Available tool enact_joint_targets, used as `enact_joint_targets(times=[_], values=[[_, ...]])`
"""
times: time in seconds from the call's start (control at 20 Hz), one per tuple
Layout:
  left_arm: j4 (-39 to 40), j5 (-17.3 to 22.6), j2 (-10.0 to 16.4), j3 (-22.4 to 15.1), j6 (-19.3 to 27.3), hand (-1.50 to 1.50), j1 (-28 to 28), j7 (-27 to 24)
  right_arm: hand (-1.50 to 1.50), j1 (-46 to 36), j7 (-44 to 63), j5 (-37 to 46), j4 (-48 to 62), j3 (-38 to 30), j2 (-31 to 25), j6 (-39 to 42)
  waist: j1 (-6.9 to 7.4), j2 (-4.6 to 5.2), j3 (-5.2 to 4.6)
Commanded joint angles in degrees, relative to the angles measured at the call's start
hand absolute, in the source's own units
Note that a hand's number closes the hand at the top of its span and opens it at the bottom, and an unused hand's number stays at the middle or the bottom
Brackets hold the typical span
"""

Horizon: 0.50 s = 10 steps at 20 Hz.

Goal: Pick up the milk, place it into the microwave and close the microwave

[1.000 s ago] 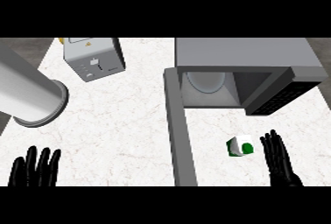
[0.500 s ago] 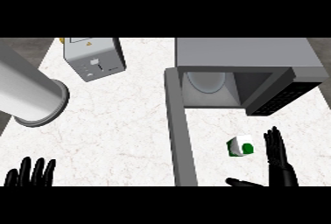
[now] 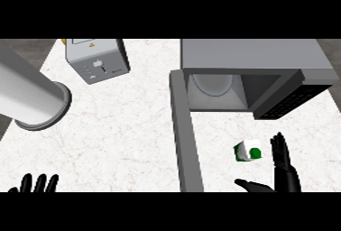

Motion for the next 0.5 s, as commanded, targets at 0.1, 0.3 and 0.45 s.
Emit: enact_joint_targets(times=[0.1,0.3,0.45], values=[[2.39,0.08,0.97,0.66,-0.62,-1.50,-0.42,-2.28,-1.50,-4.90,-4.74,-0.82,9.26,-2.76,-2.54,1.25,-0.11,-0.01,-0.01],[0.12,0.26,1.12,-1.19,0.00,-1.50,2.13,-2.57,-1.50,-6.81,-12.20,0.24,17.66,-3.49,-1.58,-0.55,0.01,0.00,0.00],[1.57,4.69,3.59,3.78,-2.91,-1.50,1.51,-3.47,-1.50,-6.92,-12.20,1.18,18.06,-2.53,-2.48,-0.07,-0.06,-0.02,-0.02]])
